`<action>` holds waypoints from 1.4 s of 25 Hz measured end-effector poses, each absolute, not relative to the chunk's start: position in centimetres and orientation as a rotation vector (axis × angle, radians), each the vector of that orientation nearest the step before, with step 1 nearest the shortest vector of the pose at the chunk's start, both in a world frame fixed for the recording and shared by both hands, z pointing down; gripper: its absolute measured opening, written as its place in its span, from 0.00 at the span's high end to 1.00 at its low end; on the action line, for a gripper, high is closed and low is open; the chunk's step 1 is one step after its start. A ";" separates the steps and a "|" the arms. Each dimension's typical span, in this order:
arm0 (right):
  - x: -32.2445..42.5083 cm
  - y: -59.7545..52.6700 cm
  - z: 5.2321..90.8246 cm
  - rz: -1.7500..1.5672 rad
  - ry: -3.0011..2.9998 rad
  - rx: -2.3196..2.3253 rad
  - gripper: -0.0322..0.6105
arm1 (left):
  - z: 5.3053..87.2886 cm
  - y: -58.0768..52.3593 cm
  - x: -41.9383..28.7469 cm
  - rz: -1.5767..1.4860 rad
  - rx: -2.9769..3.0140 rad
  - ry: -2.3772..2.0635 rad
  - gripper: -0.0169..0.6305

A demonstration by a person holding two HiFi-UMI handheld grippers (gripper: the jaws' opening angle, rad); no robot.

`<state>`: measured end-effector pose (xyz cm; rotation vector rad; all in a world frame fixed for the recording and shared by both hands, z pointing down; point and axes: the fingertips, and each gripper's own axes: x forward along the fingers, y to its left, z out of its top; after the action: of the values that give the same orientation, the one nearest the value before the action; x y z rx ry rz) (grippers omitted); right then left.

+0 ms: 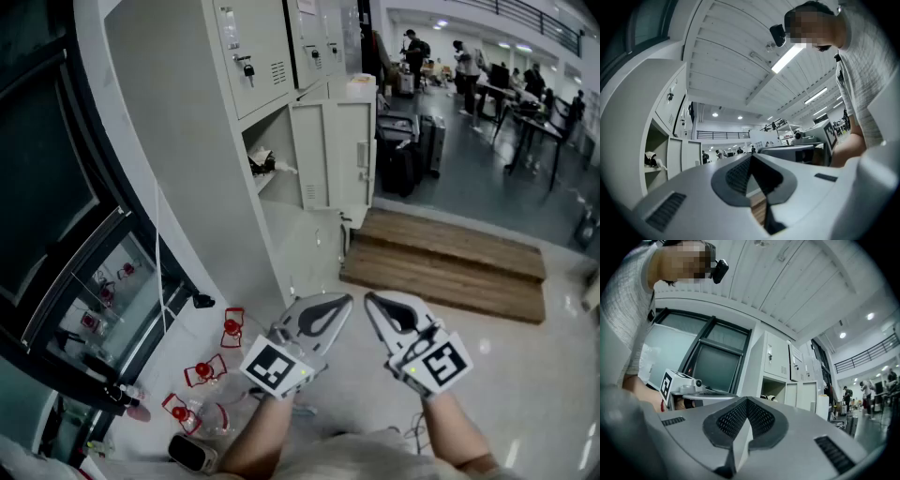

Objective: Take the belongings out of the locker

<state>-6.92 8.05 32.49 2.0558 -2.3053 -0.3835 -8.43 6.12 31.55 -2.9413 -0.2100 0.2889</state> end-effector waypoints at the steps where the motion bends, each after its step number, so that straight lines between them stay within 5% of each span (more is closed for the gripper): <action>1: -6.7 7.7 32.0 -0.414 -2.304 2.053 0.95 | 31.2 5.8 -8.2 0.301 -2.932 -0.205 0.97; 35: -2.4 -0.1 28.7 -0.436 -2.411 1.901 0.95 | 27.4 -2.2 -4.6 0.378 -2.828 -0.096 0.97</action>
<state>-2.42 -0.08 28.74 1.9014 -2.4114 -0.4356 -4.62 -2.23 27.38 -2.8283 -0.0960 0.3782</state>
